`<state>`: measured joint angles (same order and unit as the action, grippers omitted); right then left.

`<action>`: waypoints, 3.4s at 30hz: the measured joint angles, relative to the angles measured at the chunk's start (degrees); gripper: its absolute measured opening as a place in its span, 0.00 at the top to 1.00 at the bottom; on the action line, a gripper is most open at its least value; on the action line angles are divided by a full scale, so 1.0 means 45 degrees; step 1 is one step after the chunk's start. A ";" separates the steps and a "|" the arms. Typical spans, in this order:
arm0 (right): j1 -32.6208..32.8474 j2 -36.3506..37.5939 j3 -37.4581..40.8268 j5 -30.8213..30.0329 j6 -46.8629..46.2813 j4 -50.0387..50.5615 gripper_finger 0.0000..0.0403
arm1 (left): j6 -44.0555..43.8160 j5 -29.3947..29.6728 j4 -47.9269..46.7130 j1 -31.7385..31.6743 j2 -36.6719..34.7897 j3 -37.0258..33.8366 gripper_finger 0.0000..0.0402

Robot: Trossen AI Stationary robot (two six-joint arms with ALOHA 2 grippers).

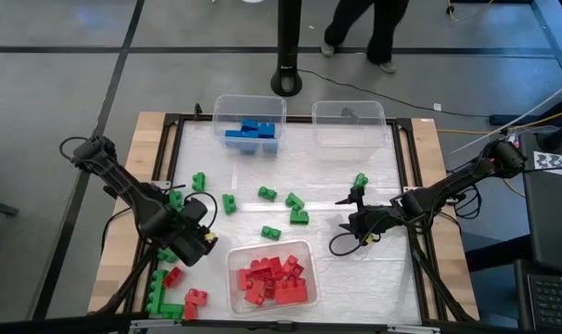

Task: Sort blocks
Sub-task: Put the red game piece into the bottom transparent bin

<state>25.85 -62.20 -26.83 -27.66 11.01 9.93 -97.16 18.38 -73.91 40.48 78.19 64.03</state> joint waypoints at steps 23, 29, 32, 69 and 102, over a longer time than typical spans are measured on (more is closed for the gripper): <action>0.0000 -0.0003 0.0005 -0.0078 -0.0002 -0.0169 0.13 | -0.2425 -0.6199 -0.0122 -0.0046 0.1952 -0.2244 0.53; 0.0000 -0.0003 0.0005 -0.0083 -0.0002 -0.0214 0.13 | -0.2394 -0.6594 -0.0879 -0.0051 0.2964 -0.2244 0.53; 0.0000 -0.0003 0.0005 -0.0073 -0.0002 -0.0214 0.13 | -0.2410 -0.6630 -0.1098 -0.0051 0.3371 -0.2249 0.53; 0.0000 -0.0003 0.0005 -0.0049 -0.0006 -0.0238 0.13 | -0.2363 -0.7726 0.0603 0.0343 0.3784 -0.4055 0.65; 0.0000 -0.0003 0.0004 -0.0044 -0.0006 -0.0289 0.13 | -0.0586 -0.5996 -0.0464 0.0343 0.3098 -0.2543 0.98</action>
<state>25.85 -62.22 -26.81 -27.86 10.98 8.63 -99.79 -8.60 -76.00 42.02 92.13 52.58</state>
